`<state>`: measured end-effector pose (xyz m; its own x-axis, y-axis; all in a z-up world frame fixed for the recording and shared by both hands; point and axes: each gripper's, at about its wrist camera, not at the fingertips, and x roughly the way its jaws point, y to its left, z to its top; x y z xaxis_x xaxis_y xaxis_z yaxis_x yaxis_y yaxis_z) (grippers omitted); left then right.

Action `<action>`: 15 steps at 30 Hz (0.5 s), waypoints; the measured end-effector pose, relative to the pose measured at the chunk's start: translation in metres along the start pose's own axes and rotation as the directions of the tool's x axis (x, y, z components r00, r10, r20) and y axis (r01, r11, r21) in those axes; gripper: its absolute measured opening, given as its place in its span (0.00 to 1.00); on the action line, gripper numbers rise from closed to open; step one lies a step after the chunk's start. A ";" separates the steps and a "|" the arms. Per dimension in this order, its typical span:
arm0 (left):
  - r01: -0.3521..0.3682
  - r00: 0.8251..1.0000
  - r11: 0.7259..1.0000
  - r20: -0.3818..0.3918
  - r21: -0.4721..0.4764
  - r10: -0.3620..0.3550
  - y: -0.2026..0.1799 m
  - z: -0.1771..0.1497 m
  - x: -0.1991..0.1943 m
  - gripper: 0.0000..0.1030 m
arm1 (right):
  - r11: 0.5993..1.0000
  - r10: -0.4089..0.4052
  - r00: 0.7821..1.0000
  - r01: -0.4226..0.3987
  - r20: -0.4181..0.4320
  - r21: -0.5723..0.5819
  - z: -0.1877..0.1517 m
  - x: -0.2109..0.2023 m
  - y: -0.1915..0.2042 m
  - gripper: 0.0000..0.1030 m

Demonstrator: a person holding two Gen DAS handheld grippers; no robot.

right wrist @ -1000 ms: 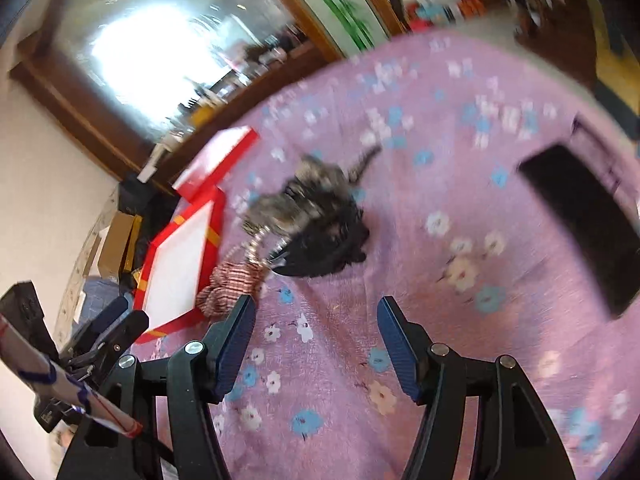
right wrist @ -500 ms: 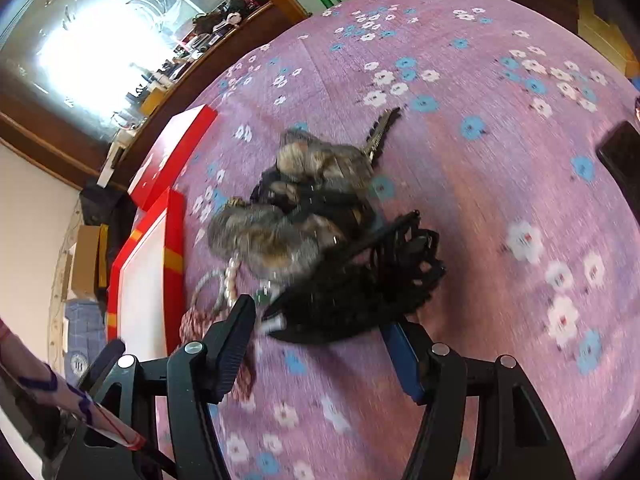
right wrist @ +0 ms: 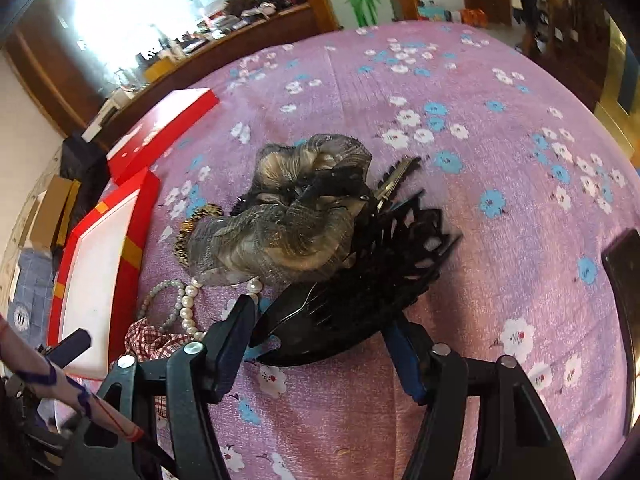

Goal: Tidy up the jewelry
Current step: 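Grasp the black claw clip with the right tool while the left tool grasps the plaid scrunchie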

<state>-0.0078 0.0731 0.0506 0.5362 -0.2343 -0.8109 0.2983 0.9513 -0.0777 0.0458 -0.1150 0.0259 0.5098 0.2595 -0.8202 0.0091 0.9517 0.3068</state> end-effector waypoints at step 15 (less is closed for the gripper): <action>-0.066 0.997 0.997 -0.036 0.038 0.068 -0.031 -0.001 0.049 0.28 | 0.992 0.123 0.991 -0.124 0.043 0.023 0.004 -0.008 -0.024 0.37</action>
<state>0.0087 0.0326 0.0125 0.5264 -0.1622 -0.8347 0.2922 0.9564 -0.0016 0.0450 -0.1405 0.0270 0.5433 0.3675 -0.7548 -0.0342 0.9080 0.4175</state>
